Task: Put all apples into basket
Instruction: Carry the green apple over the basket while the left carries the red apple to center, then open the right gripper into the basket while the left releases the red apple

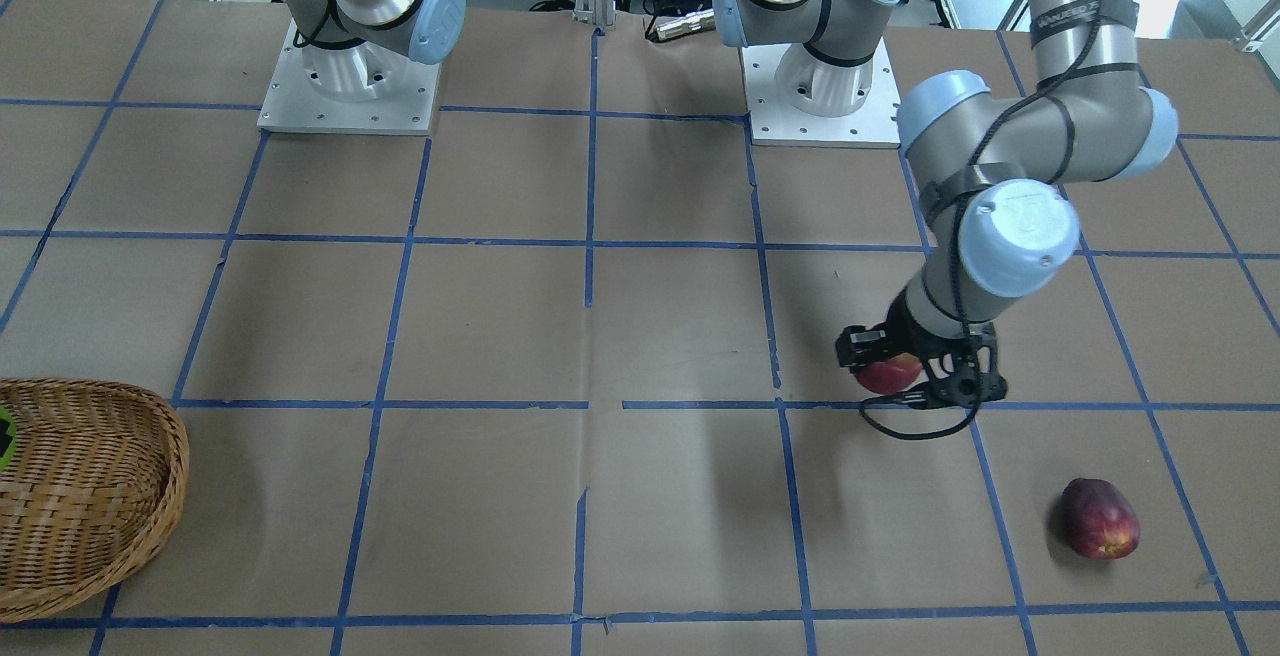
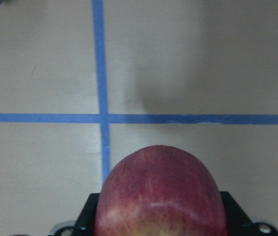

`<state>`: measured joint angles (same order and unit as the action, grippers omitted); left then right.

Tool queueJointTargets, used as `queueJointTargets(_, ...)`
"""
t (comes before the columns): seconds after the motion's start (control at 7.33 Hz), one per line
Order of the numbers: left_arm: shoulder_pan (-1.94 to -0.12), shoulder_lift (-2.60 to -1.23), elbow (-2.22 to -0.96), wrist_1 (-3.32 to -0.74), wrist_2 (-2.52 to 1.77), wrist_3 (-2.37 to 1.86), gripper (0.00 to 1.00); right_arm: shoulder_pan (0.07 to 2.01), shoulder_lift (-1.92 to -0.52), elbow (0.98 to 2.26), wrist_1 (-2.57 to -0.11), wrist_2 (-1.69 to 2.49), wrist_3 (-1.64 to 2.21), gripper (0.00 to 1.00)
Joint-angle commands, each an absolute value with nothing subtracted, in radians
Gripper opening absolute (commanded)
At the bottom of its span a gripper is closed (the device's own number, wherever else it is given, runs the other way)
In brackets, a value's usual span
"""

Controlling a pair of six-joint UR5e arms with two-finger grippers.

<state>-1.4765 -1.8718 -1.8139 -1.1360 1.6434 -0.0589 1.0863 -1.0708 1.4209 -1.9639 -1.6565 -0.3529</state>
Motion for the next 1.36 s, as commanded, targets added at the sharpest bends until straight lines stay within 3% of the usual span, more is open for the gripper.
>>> queueJointTargets(0.0, -1.679, -1.936, -1.760, -1.106, 1.519, -0.340, 0.20, 1.045, -0.988, 1.417, -2.083, -1.672, -0.429, 0.00)
queueJointTargets(0.14, -1.769, -1.971, -1.728, -1.054, 1.494, -0.471, 0.22, 1.043, -0.970, 1.417, -2.086, -1.672, -0.433, 0.00)
queueJointTargets(0.27, -1.849, -2.018, -1.709, -0.984, 1.493, -0.605, 0.31, 1.043, -0.968, 1.416, -2.086, -1.684, -0.433, 0.00)
queueJointTargets(0.41, -1.894, -2.058, -1.706, -0.951, 1.494, -0.630, 0.31, 1.042, -0.960, 1.420, -2.089, -1.695, -0.433, 0.00)
queueJointTargets(0.55, -1.917, -2.098, -1.703, -0.887, 1.485, -0.647, 0.31, 1.037, -0.957, 1.419, -2.088, -1.694, -0.433, 0.20)
queueJointTargets(0.68, -1.937, -2.126, -1.701, -0.843, 1.483, -0.678, 0.39, 1.023, -0.948, 1.419, -2.107, -1.692, -0.434, 0.19)
queueJointTargets(0.82, -1.937, -2.115, -1.698, -0.844, 1.494, -0.658, 0.99, 1.023, -0.940, 1.419, -2.135, -1.690, -0.433, 0.33)
queueJointTargets(0.95, -1.925, -2.087, -1.691, -0.889, 1.496, -0.634, 1.00, 1.023, -0.933, 1.416, -2.135, -1.680, -0.430, 0.88)
queueJointTargets(1.09, -1.883, -2.073, -1.668, -0.964, 1.487, -0.624, 1.00, 1.023, -0.931, 1.411, -2.132, -1.680, -0.425, 1.00)
queueJointTargets(1.23, -1.812, -2.050, -1.608, -1.082, 1.477, -0.623, 1.00, 1.023, -0.930, 1.411, -2.131, -1.683, -0.425, 1.00)
